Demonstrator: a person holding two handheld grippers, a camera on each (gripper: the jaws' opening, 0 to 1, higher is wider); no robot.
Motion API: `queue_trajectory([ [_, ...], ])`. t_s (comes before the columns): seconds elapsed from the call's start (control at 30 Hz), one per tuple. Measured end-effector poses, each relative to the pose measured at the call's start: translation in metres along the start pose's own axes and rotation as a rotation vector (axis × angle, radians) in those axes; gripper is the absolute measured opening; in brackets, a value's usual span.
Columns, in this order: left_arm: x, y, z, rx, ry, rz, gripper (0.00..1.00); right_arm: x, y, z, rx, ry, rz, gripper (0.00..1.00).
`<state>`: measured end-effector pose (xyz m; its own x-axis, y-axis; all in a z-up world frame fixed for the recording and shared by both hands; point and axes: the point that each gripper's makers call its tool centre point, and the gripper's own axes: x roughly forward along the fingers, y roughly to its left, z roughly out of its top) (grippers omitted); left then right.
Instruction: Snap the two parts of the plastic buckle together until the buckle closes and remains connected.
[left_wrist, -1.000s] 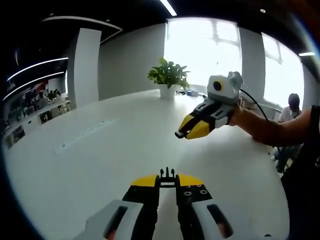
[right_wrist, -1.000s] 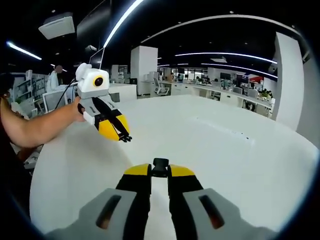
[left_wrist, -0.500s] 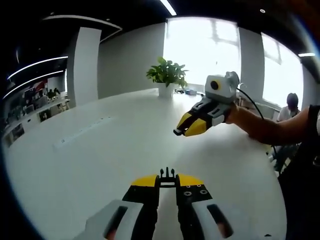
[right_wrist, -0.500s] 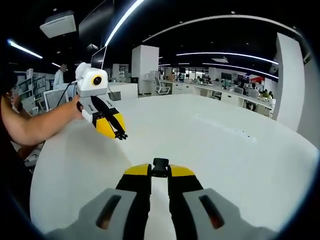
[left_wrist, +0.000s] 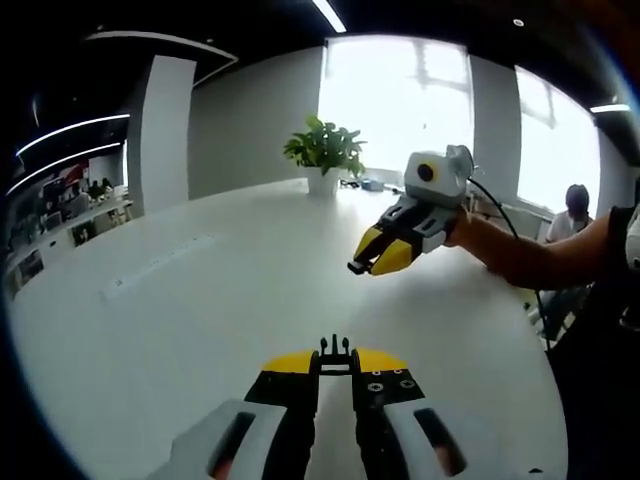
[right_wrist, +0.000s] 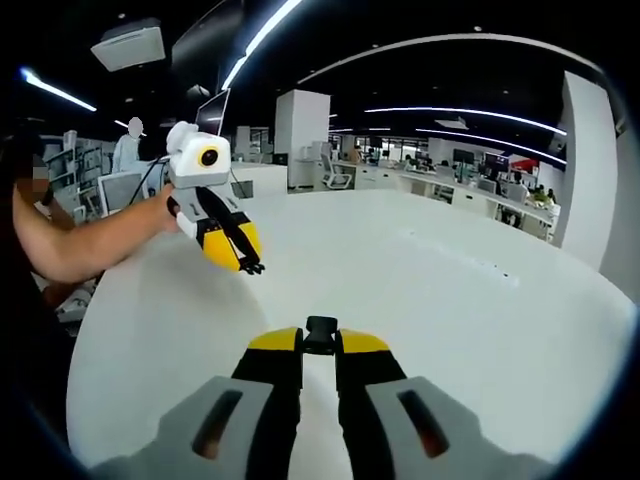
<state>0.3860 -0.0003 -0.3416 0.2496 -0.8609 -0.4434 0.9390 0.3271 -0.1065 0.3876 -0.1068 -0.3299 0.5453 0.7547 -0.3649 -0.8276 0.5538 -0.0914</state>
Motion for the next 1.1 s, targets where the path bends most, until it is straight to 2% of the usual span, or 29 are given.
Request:
queue_trajectory([
  [0.23, 0.001, -0.008, -0.003, 0.020, 0.010, -0.045, 0.11, -0.003, 0.004, -0.009, -0.011, 0.008, 0.018, 0.11],
  [0.57, 0.001, -0.007, -0.009, 0.034, 0.027, -0.056, 0.11, 0.002, 0.008, -0.016, -0.011, 0.032, 0.038, 0.11],
  [0.73, -0.002, -0.002, -0.013, 0.001, 0.011, -0.085, 0.11, 0.004, 0.010, -0.016, -0.021, 0.028, 0.049, 0.11],
  [0.83, -0.005, 0.003, -0.015, -0.013, 0.007, -0.077, 0.11, 0.003, 0.013, -0.014, -0.037, 0.019, 0.059, 0.11],
  [0.97, -0.008, -0.001, -0.008, -0.009, -0.018, -0.076, 0.11, 0.003, 0.013, -0.014, -0.038, 0.014, 0.063, 0.11],
  [1.1, -0.005, -0.004, -0.007, 0.006, -0.015, -0.074, 0.11, 0.001, 0.011, -0.016, -0.024, 0.013, 0.073, 0.11],
])
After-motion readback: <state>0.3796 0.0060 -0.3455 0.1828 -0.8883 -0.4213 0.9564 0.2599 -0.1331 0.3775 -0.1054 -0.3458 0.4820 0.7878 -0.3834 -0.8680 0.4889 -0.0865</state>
